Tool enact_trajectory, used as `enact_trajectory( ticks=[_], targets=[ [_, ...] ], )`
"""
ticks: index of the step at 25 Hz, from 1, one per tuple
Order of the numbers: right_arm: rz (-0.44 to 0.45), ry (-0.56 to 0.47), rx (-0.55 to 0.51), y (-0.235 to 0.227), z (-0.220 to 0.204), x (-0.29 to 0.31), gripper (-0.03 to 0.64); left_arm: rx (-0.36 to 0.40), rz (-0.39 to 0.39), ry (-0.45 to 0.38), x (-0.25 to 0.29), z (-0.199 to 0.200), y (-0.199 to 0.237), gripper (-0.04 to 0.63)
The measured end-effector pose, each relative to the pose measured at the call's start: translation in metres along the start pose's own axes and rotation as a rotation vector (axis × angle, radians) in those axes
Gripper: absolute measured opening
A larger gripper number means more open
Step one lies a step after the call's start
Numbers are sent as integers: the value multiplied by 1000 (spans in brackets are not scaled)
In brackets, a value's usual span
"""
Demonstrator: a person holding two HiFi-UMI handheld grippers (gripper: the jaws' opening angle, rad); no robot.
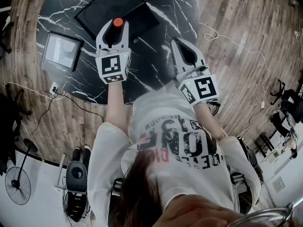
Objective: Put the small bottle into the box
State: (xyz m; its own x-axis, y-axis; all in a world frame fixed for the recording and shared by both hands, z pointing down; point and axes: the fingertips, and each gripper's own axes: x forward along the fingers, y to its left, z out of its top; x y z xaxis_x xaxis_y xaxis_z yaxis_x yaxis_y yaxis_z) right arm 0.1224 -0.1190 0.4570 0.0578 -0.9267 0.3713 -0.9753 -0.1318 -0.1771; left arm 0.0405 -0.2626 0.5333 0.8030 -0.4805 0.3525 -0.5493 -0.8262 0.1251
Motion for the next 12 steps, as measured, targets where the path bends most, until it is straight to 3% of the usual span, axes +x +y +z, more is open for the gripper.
enact_trajectory(
  ticks=[12],
  targets=[
    [0, 8, -2, 1, -2, 2, 2, 10, 0, 22, 5, -17, -2, 143]
  ],
)
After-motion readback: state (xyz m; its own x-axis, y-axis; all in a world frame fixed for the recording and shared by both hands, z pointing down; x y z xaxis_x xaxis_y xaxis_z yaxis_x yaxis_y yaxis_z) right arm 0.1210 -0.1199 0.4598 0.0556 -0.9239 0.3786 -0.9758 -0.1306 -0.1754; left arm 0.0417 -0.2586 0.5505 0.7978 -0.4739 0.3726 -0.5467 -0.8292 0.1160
